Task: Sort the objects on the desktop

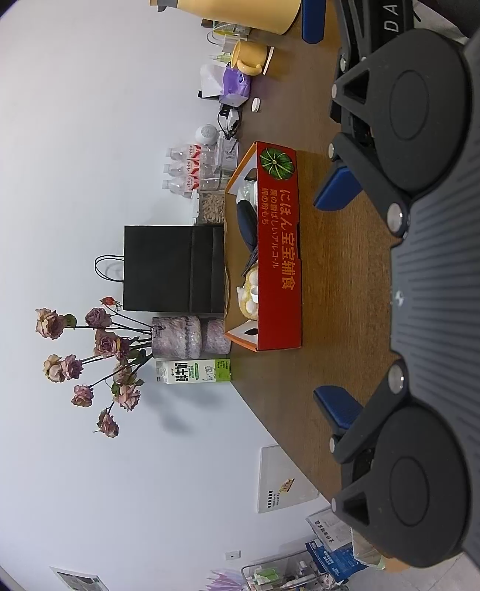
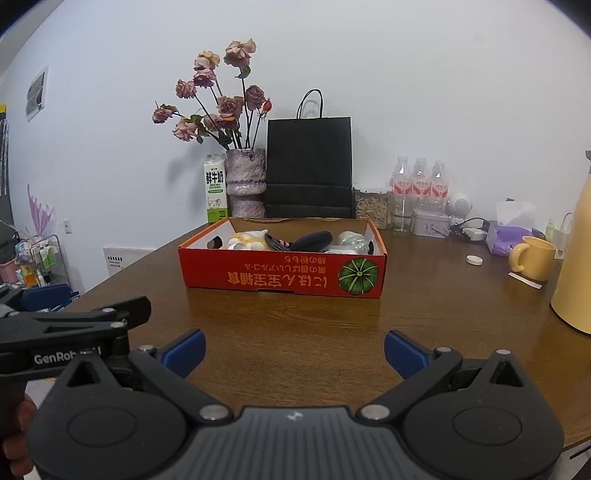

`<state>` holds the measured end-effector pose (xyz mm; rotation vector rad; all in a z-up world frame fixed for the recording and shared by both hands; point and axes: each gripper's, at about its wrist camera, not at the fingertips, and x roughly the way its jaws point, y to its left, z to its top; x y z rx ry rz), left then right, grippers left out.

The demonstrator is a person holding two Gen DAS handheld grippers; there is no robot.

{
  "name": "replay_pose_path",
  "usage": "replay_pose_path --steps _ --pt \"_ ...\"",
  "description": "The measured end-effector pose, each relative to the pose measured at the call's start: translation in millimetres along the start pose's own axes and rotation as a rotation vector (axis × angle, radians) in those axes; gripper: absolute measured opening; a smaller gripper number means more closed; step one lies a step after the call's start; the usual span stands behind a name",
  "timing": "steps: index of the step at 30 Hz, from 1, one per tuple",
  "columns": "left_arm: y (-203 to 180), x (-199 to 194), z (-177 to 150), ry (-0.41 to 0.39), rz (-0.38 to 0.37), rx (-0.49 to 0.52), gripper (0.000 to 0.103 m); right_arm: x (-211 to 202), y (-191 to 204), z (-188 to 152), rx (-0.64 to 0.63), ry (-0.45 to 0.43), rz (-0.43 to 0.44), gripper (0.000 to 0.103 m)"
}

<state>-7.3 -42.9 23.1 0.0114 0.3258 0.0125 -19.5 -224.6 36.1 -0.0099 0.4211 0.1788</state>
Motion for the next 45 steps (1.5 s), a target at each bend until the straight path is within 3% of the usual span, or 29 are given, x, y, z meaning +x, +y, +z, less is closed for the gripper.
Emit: replay_pose_path --steps 45 --pt "-0.8 1.4 -1.5 0.009 0.004 0.005 0.103 4.4 -1.5 -5.1 0.003 0.007 -0.003 0.103"
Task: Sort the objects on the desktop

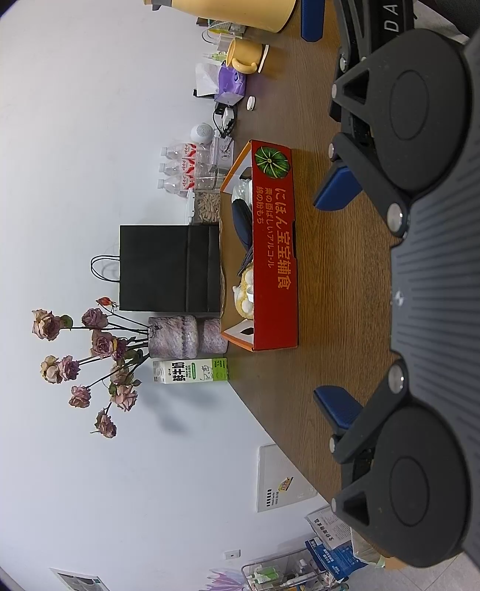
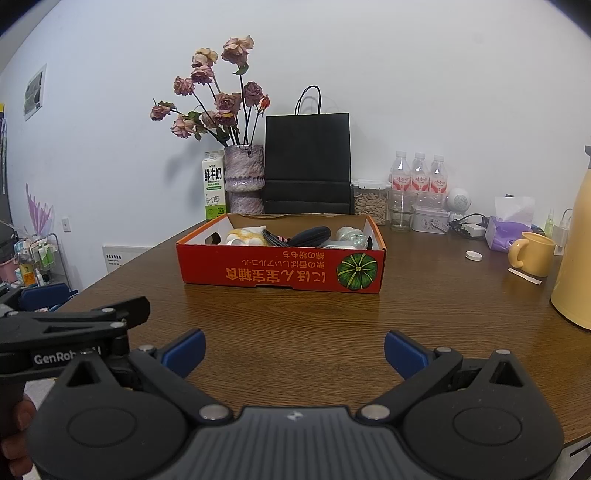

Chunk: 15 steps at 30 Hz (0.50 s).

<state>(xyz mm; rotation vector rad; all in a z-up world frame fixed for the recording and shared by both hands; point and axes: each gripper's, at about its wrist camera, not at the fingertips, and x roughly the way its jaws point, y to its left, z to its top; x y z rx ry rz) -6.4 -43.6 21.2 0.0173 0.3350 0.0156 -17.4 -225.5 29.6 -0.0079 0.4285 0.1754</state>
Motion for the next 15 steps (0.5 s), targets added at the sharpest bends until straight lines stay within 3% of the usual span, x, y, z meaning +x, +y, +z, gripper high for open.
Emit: replay_pose_path --steps 15 --pt "0.4 -0.3 -0.1 -0.002 -0.003 -0.002 0.103 0.0 0.0 -0.9 0.003 -0.001 0.003 0.103"
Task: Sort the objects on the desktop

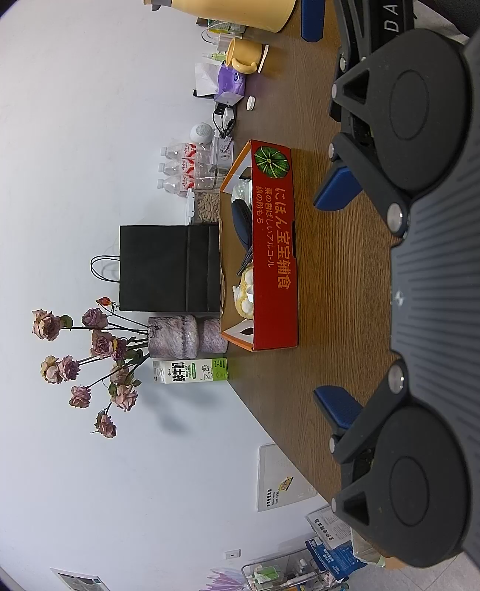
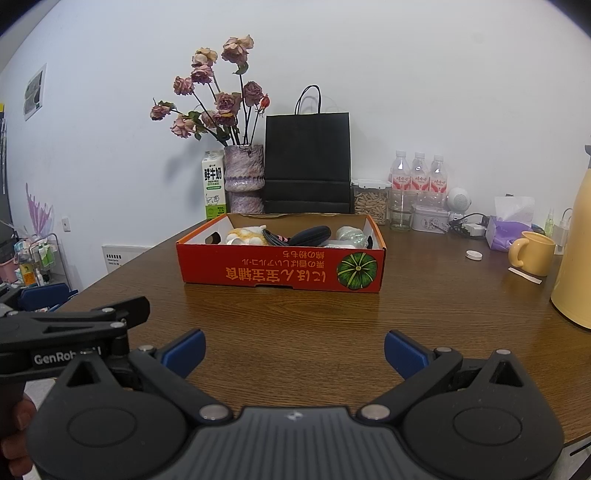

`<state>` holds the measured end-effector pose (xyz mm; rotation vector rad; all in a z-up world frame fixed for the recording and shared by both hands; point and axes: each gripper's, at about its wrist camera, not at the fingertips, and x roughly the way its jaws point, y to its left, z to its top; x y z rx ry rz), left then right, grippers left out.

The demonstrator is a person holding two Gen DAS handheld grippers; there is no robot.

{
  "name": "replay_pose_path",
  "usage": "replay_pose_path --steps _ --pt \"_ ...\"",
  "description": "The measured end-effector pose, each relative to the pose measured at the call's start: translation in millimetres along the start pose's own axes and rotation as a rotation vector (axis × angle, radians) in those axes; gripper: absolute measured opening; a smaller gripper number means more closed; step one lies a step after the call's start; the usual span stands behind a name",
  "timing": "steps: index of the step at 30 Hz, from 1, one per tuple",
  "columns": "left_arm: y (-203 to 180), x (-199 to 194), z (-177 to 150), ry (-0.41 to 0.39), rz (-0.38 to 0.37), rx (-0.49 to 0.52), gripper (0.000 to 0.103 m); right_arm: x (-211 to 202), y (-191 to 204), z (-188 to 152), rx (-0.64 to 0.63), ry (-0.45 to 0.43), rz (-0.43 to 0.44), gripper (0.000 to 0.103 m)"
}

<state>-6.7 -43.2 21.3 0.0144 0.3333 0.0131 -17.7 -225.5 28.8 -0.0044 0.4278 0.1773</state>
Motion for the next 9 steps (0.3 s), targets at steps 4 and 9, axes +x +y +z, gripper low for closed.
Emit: replay_pose_path --steps 4,9 --pt "0.6 0.4 -0.4 0.0 -0.003 -0.003 0.103 0.0 0.3 -0.2 0.0 -0.001 0.0 0.103" --pt "-0.7 -0.8 0.1 -0.007 0.007 0.002 0.103 -0.7 1.0 0.1 -0.001 -0.005 -0.001 0.103"
